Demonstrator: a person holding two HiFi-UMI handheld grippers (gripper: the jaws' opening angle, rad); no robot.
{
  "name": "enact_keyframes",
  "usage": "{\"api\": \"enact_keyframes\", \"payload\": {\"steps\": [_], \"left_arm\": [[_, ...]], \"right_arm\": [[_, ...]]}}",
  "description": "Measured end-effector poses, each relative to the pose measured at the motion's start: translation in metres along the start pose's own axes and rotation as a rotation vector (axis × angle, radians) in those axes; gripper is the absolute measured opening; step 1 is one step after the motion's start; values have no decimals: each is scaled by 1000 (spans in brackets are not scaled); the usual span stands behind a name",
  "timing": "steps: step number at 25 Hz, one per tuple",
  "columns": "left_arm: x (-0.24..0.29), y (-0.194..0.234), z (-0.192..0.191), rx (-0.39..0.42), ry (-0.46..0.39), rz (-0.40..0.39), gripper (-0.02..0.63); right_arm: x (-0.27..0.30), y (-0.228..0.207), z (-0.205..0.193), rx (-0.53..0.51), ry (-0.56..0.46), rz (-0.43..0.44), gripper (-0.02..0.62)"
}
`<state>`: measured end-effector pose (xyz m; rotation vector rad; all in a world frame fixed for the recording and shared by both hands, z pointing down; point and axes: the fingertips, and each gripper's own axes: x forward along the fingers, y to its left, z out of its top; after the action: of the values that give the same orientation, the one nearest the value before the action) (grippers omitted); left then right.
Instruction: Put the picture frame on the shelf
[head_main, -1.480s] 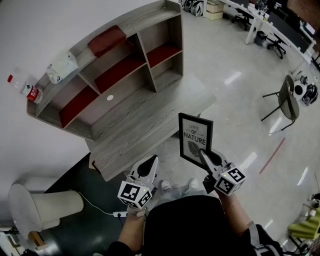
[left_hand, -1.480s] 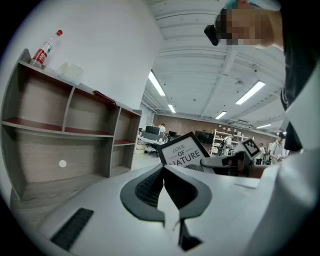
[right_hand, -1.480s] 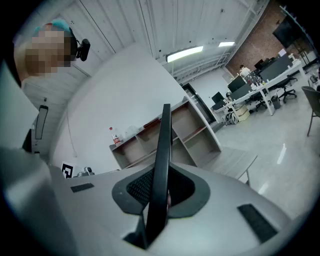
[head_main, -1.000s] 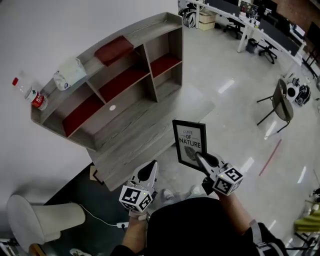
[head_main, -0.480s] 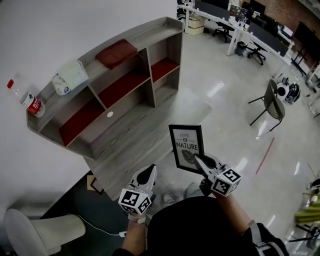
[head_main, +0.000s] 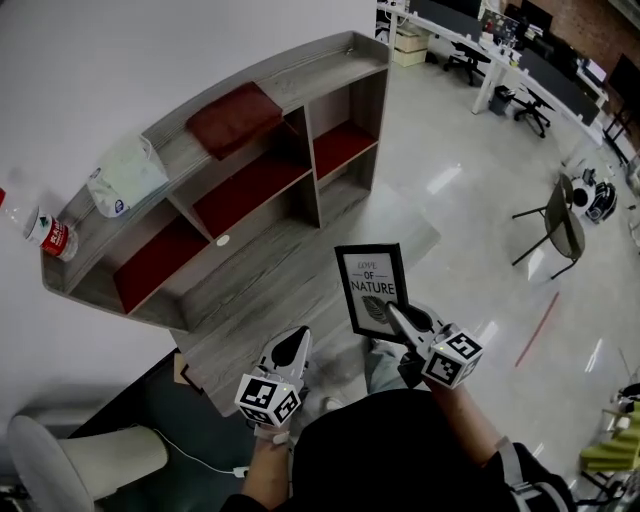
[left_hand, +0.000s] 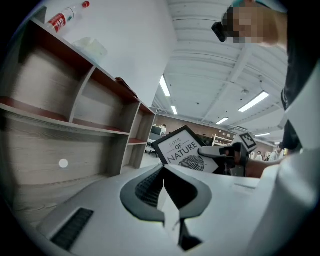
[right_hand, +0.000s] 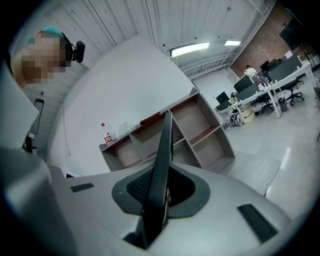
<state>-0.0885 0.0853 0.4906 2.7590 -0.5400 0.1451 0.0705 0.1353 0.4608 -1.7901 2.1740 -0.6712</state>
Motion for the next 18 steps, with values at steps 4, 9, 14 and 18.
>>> {"api": "enact_keyframes", "payload": {"steps": [4,9,14,18], "left_arm": [[45,27,21,-5,-8,67,8],[92,50,50,-11,-34,171,8],[123,70,67,-32,-65,288,8],[132,78,73,-45,-78,369,8]], "right_arm": [[47,-32,26,21,42,66,35],[101,-64,61,35,97,182,35],[145,-84,84,56,150,316,35],[171,-90,93,83,197,412,35]]}}
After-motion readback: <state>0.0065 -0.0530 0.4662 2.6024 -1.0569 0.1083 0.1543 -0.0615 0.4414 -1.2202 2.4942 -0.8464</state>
